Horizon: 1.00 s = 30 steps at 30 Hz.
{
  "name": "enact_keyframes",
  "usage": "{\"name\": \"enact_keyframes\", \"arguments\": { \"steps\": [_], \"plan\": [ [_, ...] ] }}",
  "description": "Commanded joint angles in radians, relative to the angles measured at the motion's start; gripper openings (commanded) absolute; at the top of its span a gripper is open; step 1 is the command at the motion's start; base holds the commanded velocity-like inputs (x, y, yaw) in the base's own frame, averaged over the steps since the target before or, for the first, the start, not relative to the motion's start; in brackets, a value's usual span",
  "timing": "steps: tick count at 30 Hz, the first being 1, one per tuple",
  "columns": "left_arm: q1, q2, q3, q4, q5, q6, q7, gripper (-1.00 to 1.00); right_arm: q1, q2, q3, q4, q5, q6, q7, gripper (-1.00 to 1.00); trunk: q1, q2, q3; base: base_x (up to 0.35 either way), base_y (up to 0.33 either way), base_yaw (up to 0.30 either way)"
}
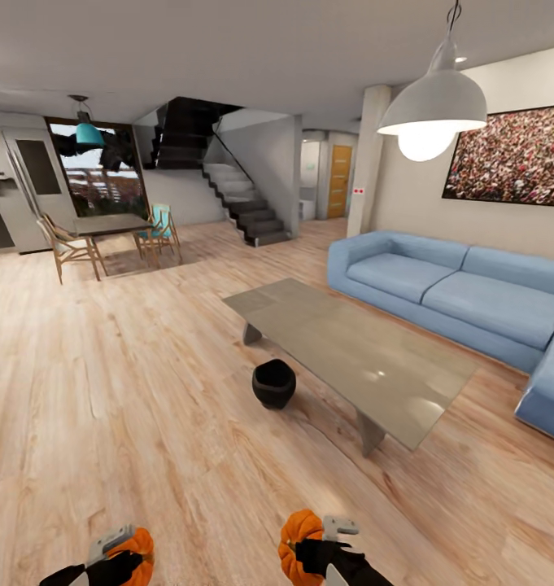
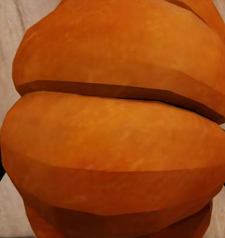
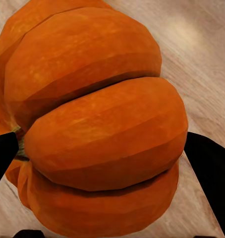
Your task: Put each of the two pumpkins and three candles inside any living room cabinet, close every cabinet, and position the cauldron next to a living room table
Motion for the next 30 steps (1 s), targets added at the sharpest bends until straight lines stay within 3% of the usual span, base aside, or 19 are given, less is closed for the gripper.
{"name": "enact_keyframes", "arguments": {
  "steps": [1, 8, 22, 30],
  "plan": [
    [0.000, 0.000, 0.002, 0.000, 0.001, 0.000, 0.000, -1.00, 0.000, 0.001, 0.000, 0.001, -0.001, -0.007, 0.001, -1.00, 0.000, 0.000, -0.001, 0.000, 0.000, 0.255],
    [0.001, 0.000, 0.002, 0.000, 0.001, 0.000, 0.001, -1.00, 0.000, 0.001, 0.000, 0.003, -0.003, -0.067, 0.001, -1.00, 0.000, 0.000, -0.005, 0.000, 0.000, 0.255],
    [0.002, 0.000, 0.002, 0.000, 0.001, 0.000, 0.001, -1.00, 0.000, 0.002, 0.000, 0.003, -0.002, -0.071, 0.001, -1.00, 0.000, 0.000, -0.015, 0.002, 0.000, 0.255],
    [0.002, 0.000, 0.002, 0.000, 0.001, 0.001, 0.001, -1.00, 0.000, 0.001, -0.001, 0.003, 0.000, -0.073, 0.001, -1.00, 0.000, 0.000, -0.020, 0.189, 0.000, 0.255]
  ]
}}
